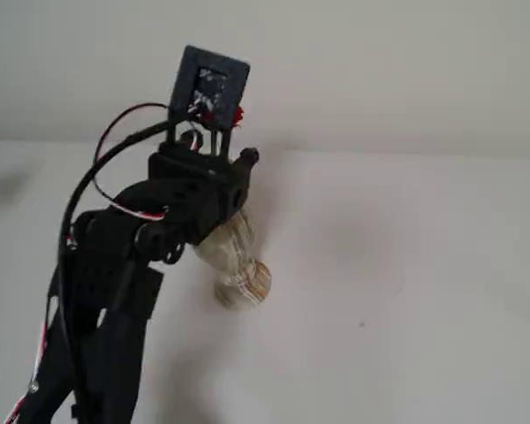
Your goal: Pick up rose from vase and place it onto the table
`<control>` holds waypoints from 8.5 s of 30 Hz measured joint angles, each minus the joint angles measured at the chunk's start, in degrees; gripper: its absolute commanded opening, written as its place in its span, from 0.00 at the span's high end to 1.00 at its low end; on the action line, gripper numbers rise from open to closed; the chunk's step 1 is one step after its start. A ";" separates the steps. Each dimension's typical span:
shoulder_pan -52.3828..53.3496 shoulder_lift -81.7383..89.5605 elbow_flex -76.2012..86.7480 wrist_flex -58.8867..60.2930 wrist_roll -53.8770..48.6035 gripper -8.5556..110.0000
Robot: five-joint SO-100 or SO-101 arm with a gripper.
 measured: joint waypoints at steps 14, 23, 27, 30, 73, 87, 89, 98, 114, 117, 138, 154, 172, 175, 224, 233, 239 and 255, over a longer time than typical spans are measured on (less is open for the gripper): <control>-1.23 -2.90 -9.49 3.25 -3.25 0.93; 1.93 -4.66 -32.52 15.73 -9.93 0.93; 6.59 -2.99 -35.07 15.73 -14.77 0.93; 11.78 -0.88 -35.95 15.73 -18.81 0.93; 29.18 21.88 42.98 1.23 -24.79 0.93; 22.59 5.80 52.21 -27.86 -23.38 0.93; 22.50 1.93 52.21 -30.94 -23.38 0.93; 22.50 -16.44 50.54 -44.74 -22.15 0.92; 21.18 -27.16 43.24 -51.77 -17.58 0.73; 21.18 -27.16 43.24 -51.77 -17.58 0.67; 15.29 -0.26 43.15 -22.15 -1.23 0.87; 5.27 30.15 35.16 22.06 56.07 0.93; -3.25 65.13 66.18 23.12 67.32 0.93; -3.25 73.12 72.42 23.29 65.92 0.93; -1.67 82.71 88.68 24.08 65.21 0.93; -1.67 82.71 88.68 24.08 65.21 0.93; -1.67 82.71 88.68 24.08 65.21 0.93; -1.67 82.71 88.68 24.08 65.21 0.93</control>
